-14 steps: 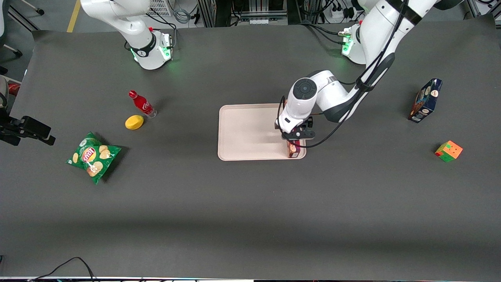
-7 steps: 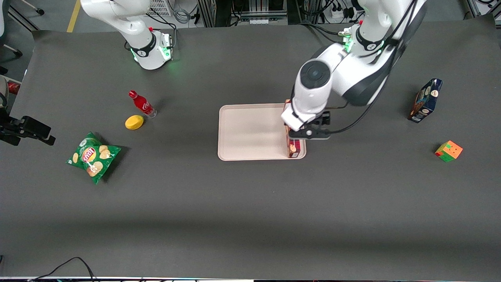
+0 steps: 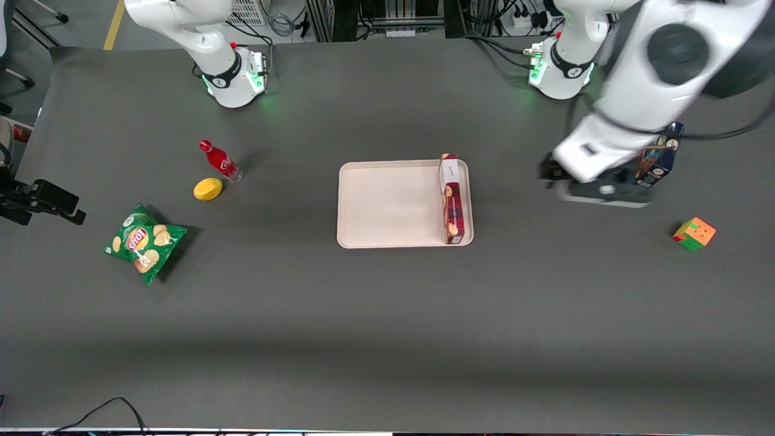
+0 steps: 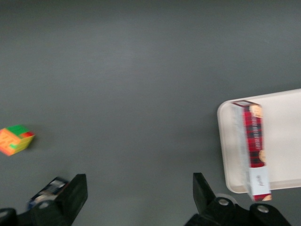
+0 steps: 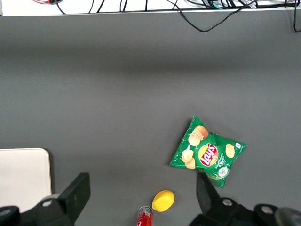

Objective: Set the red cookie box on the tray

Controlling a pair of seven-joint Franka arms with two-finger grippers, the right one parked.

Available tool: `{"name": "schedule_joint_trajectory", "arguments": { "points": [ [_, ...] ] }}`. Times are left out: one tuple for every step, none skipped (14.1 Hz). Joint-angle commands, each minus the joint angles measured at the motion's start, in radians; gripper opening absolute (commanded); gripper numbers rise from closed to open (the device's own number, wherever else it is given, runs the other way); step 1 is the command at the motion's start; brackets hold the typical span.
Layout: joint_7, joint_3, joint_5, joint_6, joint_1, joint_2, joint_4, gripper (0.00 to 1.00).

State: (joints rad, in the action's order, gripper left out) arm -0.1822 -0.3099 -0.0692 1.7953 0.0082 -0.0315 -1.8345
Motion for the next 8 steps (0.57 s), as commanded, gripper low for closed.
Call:
{"name": "schedule_joint_trajectory", "arguments": {
  "points": [
    [-0.026, 0.119, 0.025, -0.022, -0.011, -0.056, -0.029, 1.0],
    [-0.072, 0.136, 0.025, -0.022, -0.013, -0.054, -0.029, 1.0],
    [-0.095, 0.143, 0.025, -0.022, -0.011, -0.053, -0.029, 1.0],
    [-0.085, 0.152, 0.026, -0.024, -0.011, -0.048, -0.023, 1.0],
    [-0.079, 0.173, 0.026, -0.022, -0.011, -0.044, -0.02, 1.0],
    [-0.071, 0.176, 0.026, -0.021, -0.013, -0.041, -0.02, 1.0],
    [-0.057, 0.181, 0.028, -0.02, -0.011, -0.041, -0.019, 1.0],
    [-0.03, 0.21, 0.054, -0.017, -0.011, -0.039, -0.02, 1.0]
  ]
}}
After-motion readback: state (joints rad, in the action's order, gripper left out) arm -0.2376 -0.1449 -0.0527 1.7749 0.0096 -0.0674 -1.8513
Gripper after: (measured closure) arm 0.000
